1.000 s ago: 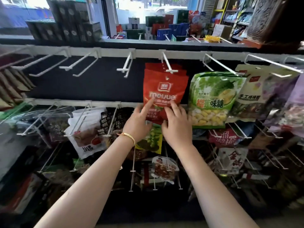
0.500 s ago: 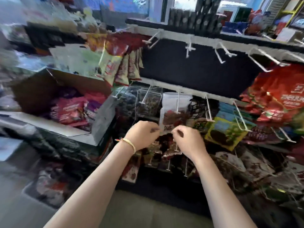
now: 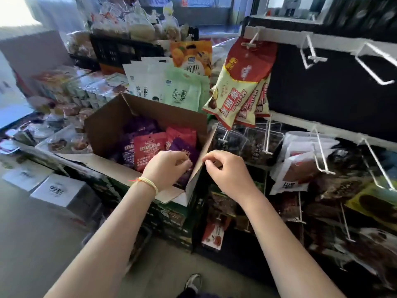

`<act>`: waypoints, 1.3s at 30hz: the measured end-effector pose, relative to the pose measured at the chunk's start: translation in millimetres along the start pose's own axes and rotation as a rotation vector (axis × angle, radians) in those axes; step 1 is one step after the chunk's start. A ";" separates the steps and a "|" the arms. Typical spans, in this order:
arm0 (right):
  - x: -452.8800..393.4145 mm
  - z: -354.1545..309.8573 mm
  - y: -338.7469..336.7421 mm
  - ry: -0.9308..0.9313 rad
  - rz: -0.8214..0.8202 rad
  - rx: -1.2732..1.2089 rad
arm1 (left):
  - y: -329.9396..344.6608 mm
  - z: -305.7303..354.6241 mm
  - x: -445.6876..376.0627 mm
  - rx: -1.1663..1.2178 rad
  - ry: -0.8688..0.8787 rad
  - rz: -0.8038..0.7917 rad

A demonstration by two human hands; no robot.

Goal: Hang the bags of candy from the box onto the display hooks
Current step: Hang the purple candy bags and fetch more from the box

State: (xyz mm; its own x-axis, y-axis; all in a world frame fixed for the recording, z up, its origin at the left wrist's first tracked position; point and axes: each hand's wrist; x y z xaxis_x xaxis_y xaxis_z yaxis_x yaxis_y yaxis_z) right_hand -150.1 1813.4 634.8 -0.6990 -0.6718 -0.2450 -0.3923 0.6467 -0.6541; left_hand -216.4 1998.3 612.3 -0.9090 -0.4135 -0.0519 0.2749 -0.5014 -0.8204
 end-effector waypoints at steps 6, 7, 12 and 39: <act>-107.6 -0.5 57.6 0.122 -0.217 -0.008 | -19.4 -80.1 -70.6 -0.364 -0.197 -0.222; -121.9 1.1 68.1 0.179 -0.307 0.044 | -20.7 -94.0 -81.4 -0.398 -0.221 -0.276; -165.5 8.6 119.4 0.322 -0.615 0.231 | -12.2 -156.0 -133.2 -0.372 -0.336 -0.443; -203.6 3.2 241.2 0.852 0.072 -0.493 | -35.8 -256.1 -205.6 1.059 -0.547 -0.605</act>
State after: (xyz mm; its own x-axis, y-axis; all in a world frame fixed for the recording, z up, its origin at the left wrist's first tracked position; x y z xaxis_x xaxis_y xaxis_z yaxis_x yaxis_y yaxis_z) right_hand -100.5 2105.0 524.6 -0.8520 -0.2655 0.4512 -0.4019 0.8840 -0.2388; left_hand -119.5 2295.9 506.5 -0.8002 -0.0431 0.5982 0.2114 -0.9537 0.2140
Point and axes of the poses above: each hand's wrist, its own x-axis away from the middle knuckle, its own y-axis out of the palm, z = x × y, and after that the axes turned 5 degrees about -y, right-handed
